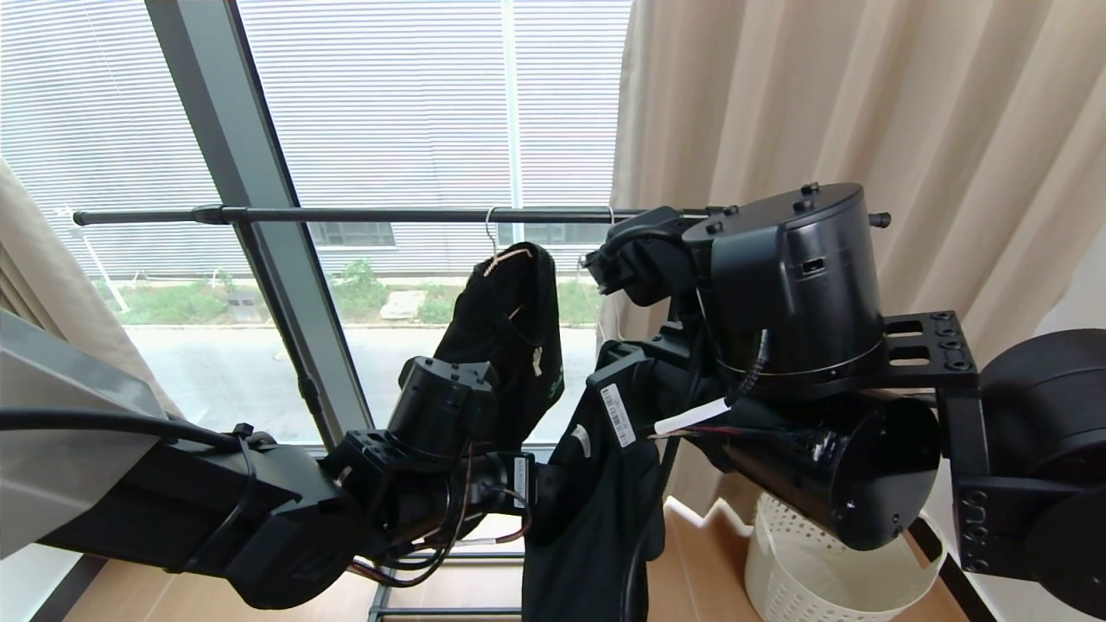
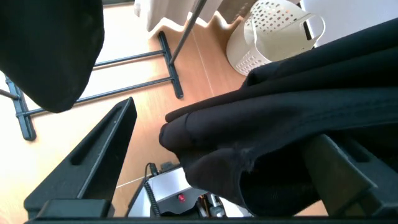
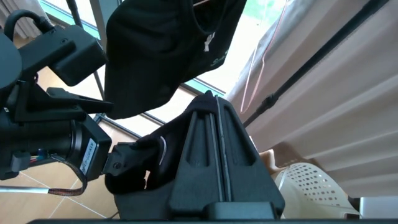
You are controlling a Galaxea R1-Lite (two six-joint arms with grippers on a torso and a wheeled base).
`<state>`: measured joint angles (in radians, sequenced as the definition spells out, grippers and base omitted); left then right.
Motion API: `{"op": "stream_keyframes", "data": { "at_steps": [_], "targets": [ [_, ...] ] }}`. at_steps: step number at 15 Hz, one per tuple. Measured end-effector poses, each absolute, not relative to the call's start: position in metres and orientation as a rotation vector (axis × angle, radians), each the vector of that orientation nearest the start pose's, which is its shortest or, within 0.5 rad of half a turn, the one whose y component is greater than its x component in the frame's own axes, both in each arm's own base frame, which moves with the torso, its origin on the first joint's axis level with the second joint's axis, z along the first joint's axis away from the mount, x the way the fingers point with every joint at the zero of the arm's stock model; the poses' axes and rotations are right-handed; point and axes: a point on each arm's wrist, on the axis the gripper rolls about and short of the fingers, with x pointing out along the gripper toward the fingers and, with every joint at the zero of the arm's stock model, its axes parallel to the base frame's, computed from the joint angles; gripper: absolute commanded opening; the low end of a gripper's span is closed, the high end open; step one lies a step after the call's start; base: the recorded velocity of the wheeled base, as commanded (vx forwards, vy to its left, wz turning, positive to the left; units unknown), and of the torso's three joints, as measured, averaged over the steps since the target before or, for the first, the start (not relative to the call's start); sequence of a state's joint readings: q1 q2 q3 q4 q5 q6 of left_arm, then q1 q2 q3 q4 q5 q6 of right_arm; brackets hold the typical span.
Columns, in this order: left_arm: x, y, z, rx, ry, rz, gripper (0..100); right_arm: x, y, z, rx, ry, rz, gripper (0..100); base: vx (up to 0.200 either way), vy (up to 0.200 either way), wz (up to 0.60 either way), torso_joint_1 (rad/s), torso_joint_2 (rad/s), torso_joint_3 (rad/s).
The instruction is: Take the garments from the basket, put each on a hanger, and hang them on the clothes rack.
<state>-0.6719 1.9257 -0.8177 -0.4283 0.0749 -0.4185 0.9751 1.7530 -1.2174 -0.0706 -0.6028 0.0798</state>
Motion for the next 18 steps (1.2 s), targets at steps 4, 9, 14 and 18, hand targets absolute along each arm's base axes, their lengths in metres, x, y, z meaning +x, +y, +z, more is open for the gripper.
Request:
{"op": "stream_keyframes", "data": {
  "at_steps": [4, 9, 14, 18],
  "targets": [
    [0.261, -0.206, 0.084, -0.128, 0.772, -0.419, 100, 0.191, 0.26, 0.231, -0.246, 0.336, 0.354, 0, 0.0, 0.0, 0.0, 0.0, 0.0, 0.0],
    [0.265, -0.203, 0.081, -0.128, 0.78, -0.404, 0, 0.189, 0.254, 0.237, -0.23, 0.325, 0.355, 0, 0.0, 0.0, 0.0, 0.0, 0.0, 0.0],
    [0.261, -0.199, 0.096, -0.138, 0.738, -0.398, 0, 0.196, 0.245, 0.23, -0.246, 0.347, 0.314, 0, 0.0, 0.0, 0.0, 0.0, 0.0, 0.0],
    [0.252, -0.184, 0.126, -0.049, 0.656, -0.397, 0, 0.218, 0.214, 0.212, -0.318, 0.4, 0.158, 0, 0.0, 0.0, 0.0, 0.0, 0.0, 0.0]
  ]
}}
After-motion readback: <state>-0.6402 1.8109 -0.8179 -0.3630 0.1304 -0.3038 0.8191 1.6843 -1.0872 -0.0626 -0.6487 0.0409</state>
